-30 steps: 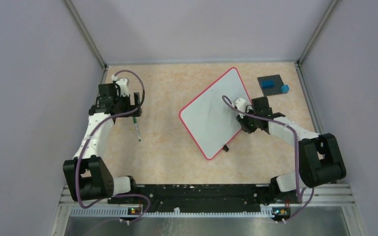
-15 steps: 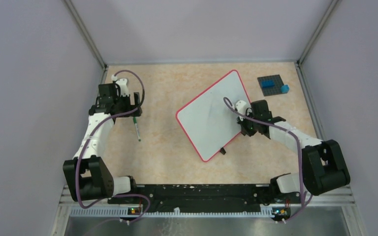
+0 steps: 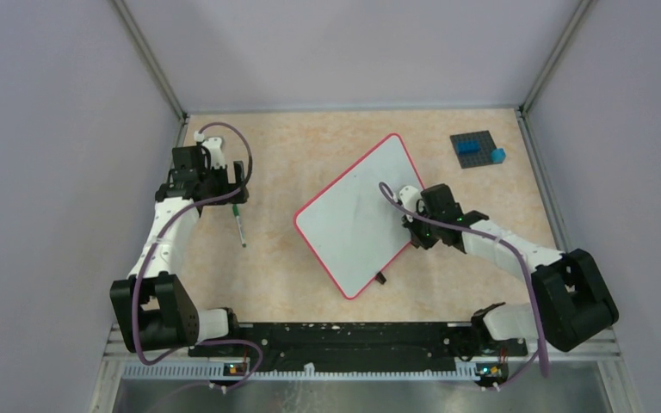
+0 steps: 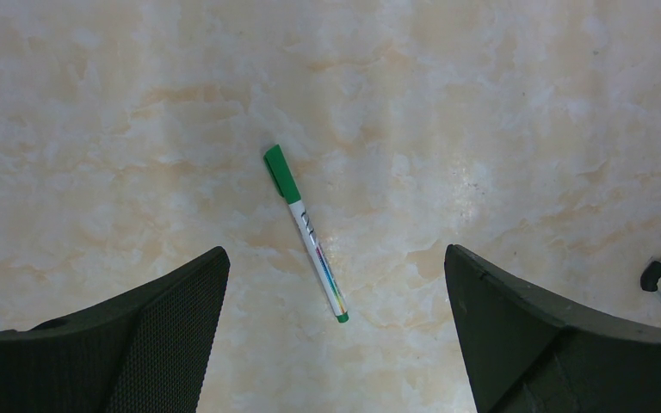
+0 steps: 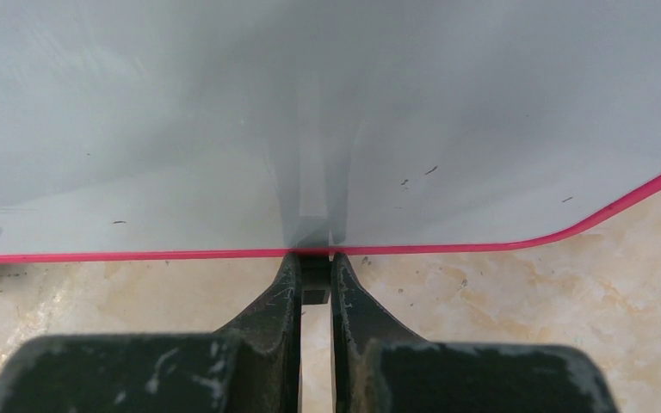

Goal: Write a sentence on the whiteboard
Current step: Move the whiteboard stand to the center of the board, then pick up the whiteboard marker from the center of the board.

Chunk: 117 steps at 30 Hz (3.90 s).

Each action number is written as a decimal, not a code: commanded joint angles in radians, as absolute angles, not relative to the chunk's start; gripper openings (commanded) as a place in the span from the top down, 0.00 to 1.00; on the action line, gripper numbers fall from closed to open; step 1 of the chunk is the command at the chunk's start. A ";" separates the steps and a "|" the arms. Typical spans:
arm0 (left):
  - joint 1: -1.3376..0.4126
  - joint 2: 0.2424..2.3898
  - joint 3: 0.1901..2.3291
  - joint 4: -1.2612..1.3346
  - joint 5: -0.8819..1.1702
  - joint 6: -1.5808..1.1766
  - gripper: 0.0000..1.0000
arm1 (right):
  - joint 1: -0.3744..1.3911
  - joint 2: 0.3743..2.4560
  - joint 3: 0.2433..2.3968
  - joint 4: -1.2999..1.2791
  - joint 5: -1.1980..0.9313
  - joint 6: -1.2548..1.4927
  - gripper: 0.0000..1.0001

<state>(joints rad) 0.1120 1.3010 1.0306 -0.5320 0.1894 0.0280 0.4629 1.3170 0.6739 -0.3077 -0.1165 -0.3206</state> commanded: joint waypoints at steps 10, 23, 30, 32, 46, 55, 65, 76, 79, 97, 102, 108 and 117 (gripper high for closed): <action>0.112 1.303 1.060 -0.517 0.191 0.021 0.01 | 0.541 1.266 0.690 -0.409 -0.159 -0.301 1.00; 0.112 1.293 1.057 -0.524 0.181 0.040 0.01 | 0.595 1.268 0.689 -0.430 -0.179 -0.317 1.00; 0.112 1.297 1.058 -0.533 0.182 0.049 0.01 | 0.596 1.228 0.696 -0.448 -0.202 -0.315 0.75; 0.112 1.304 1.060 -0.542 0.184 0.049 0.01 | 0.596 1.211 0.697 -0.453 -0.205 -0.316 0.70; 0.115 1.448 1.063 -0.561 0.076 0.059 0.05 | 0.594 1.010 0.840 -0.497 -0.276 -0.249 0.14; 0.115 1.560 1.076 -0.588 0.053 0.016 0.22 | 0.594 0.969 0.996 -0.536 -0.429 -0.136 0.11; 0.094 1.662 1.012 -0.551 0.053 -0.062 0.36 | 0.593 0.979 1.155 -0.531 -0.238 -0.059 0.09; 0.069 1.740 1.043 -0.525 0.014 -0.077 0.58 | 0.594 1.060 1.288 -0.519 -0.219 -0.099 0.02; 0.069 1.768 1.064 -0.535 0.023 -0.087 0.70 | 0.594 1.091 1.309 -0.497 -0.246 -0.086 0.02; 0.144 1.445 1.463 -0.553 0.352 -0.274 1.00 | 0.594 1.300 1.609 -0.450 -0.405 0.024 0.02; 0.146 1.318 1.510 -0.408 0.560 -0.422 1.00 | 0.593 1.344 1.651 -0.410 -0.501 0.084 0.02; 0.146 1.149 1.308 0.112 0.827 -0.785 1.00 | 0.595 1.405 1.689 -0.266 -0.705 0.248 0.02; 0.126 1.107 1.144 0.562 0.924 -1.201 1.00 | 0.623 1.512 1.646 0.067 -0.866 0.608 0.15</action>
